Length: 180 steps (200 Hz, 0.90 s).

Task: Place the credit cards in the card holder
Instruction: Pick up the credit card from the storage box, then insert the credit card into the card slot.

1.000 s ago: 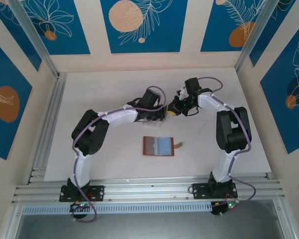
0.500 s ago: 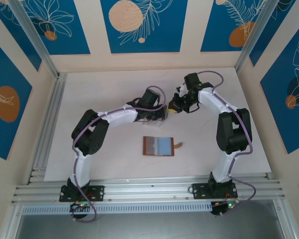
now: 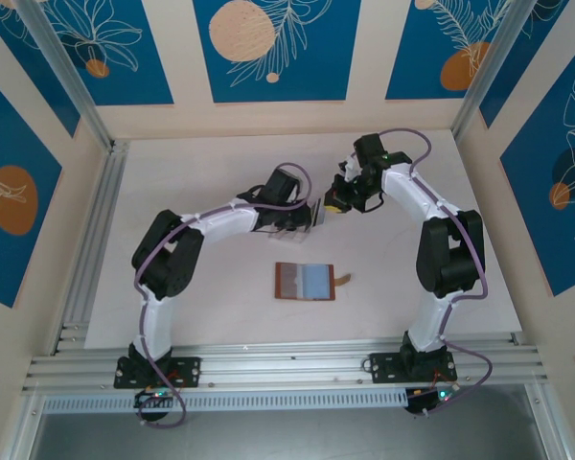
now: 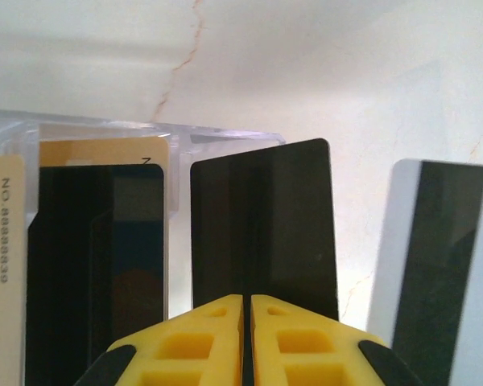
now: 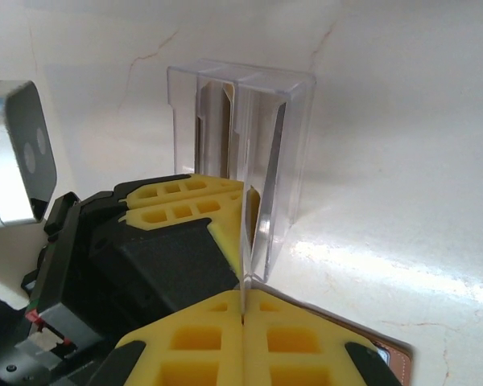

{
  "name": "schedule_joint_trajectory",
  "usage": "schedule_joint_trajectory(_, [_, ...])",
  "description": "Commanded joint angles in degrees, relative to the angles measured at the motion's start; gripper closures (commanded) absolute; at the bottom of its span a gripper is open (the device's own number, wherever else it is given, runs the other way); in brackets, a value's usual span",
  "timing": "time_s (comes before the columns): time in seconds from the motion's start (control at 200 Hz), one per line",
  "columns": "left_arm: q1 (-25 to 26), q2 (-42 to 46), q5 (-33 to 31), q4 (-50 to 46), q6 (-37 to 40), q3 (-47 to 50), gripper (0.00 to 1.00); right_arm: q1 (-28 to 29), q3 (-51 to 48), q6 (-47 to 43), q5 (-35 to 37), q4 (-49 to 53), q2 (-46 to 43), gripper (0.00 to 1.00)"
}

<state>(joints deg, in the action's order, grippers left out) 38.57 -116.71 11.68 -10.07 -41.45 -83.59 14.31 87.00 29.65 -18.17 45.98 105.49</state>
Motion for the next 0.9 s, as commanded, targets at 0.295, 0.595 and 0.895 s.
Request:
schedule_joint_trajectory(0.295, [-2.4, 6.2, 7.3, -0.7, 1.5, 2.1, 0.87, 0.3, 3.0, -1.5, 1.0, 2.6, -3.3, 1.00])
schedule_joint_trajectory(0.595, [-2.4, 19.9, 12.4, -2.7, 6.3, 17.1, 0.85, 0.9, -7.0, -2.8, -6.1, -2.9, -11.8, 1.00])
schedule_joint_trajectory(0.895, [6.8, 22.7, 7.3, -4.7, 9.3, 28.8, 0.82, 6.2, -26.1, 0.9, -10.0, -18.1, -18.0, 1.00])
